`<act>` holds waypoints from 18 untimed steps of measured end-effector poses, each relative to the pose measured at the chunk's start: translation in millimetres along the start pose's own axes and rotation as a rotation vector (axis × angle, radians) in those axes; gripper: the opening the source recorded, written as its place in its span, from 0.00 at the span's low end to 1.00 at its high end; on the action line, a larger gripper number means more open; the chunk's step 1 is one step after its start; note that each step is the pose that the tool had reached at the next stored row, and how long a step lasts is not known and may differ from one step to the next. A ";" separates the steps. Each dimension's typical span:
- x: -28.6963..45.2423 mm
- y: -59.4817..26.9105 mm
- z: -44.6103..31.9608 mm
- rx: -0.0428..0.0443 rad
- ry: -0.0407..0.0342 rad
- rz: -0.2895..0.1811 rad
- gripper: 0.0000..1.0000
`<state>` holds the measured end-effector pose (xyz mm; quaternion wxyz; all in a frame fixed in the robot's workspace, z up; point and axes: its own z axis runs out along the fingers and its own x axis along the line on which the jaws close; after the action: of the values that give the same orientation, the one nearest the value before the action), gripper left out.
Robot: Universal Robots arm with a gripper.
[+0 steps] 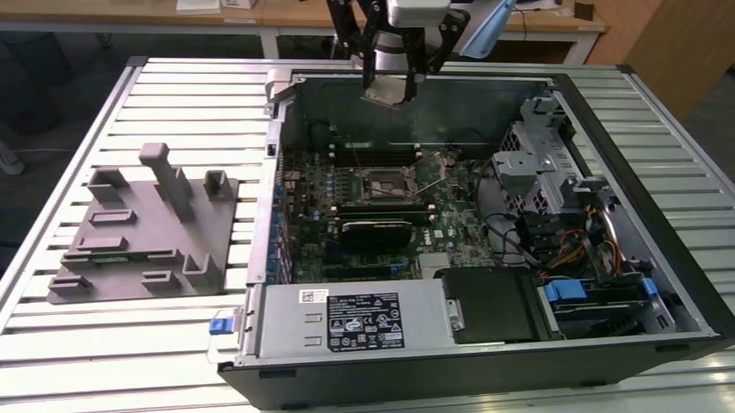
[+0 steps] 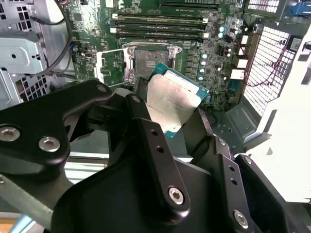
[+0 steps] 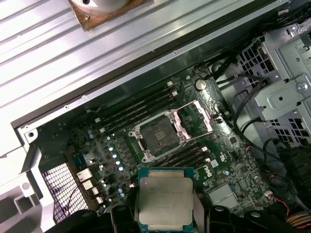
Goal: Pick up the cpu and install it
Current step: 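Place the cpu into insertion slot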
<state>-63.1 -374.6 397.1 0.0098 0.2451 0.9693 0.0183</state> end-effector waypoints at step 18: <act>0.0 0.0 1.3 0.0009 -0.0032 0.079 0.53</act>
<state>-63.1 -374.5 395.8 0.0105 0.2832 0.9588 0.0179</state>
